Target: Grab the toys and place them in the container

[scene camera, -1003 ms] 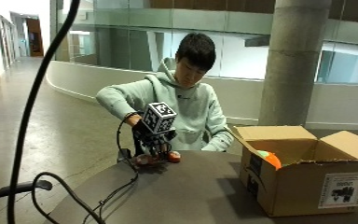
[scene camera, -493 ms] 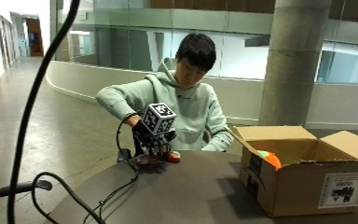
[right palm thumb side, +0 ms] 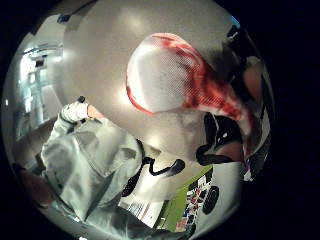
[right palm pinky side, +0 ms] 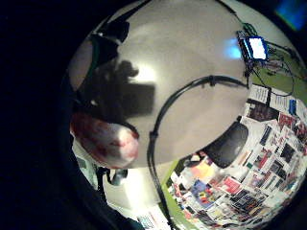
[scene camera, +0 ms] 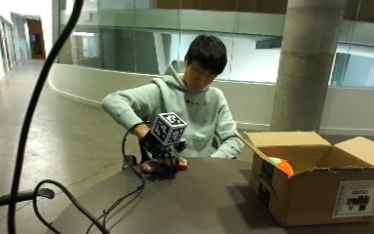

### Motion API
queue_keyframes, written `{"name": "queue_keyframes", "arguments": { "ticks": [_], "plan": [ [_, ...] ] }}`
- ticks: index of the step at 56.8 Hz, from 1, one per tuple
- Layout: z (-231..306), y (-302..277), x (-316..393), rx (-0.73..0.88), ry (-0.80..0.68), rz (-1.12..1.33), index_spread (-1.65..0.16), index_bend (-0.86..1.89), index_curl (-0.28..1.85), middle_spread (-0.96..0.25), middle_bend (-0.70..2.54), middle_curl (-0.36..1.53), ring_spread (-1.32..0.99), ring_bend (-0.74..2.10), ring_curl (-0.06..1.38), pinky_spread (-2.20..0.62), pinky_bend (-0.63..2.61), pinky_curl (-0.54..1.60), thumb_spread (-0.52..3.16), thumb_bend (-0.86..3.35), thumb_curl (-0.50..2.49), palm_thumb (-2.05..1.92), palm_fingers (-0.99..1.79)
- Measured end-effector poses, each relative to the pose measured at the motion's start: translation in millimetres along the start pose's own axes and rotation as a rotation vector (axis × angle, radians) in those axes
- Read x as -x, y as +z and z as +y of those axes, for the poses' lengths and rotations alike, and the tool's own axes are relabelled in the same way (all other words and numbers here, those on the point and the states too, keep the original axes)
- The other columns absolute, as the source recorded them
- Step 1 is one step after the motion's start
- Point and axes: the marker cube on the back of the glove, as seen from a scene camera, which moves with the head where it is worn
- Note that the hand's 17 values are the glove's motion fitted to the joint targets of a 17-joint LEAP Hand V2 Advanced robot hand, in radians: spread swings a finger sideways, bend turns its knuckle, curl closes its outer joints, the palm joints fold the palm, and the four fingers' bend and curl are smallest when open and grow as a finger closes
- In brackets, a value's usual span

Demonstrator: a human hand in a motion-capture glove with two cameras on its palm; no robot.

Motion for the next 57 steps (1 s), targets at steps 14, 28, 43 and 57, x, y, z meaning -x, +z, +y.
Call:
{"name": "queue_keyframes", "arguments": {
  "ticks": [14,28,43,57],
  "plan": [
    [3.3,-14.8,20.6,0.012,-0.046,-0.092,-0.23,0.86,0.66,-0.26,0.39,0.54,-0.29,0.20,0.24,-0.12,0.32,0.35,1.41,0.06,0.44,0.78,0.43],
    [-13.6,-119.9,13.2,-0.112,-0.068,-0.163,-0.20,0.84,0.70,-0.32,0.44,0.59,-0.32,0.21,0.26,-0.13,0.34,0.35,1.33,0.04,0.52,0.80,0.44],
    [-43.5,-273.1,39.1,-0.298,-0.041,-0.133,-0.18,0.79,0.73,-0.36,0.42,0.64,-0.38,0.35,0.31,-0.15,0.41,0.38,1.27,0.02,0.60,0.81,0.47],
    [-125.5,-392.0,58.1,-0.515,0.006,-0.118,-0.19,0.76,0.77,-0.38,0.42,0.68,-0.40,0.41,0.34,-0.17,0.46,0.39,1.25,-0.01,0.65,0.78,0.45]
  ]
}}
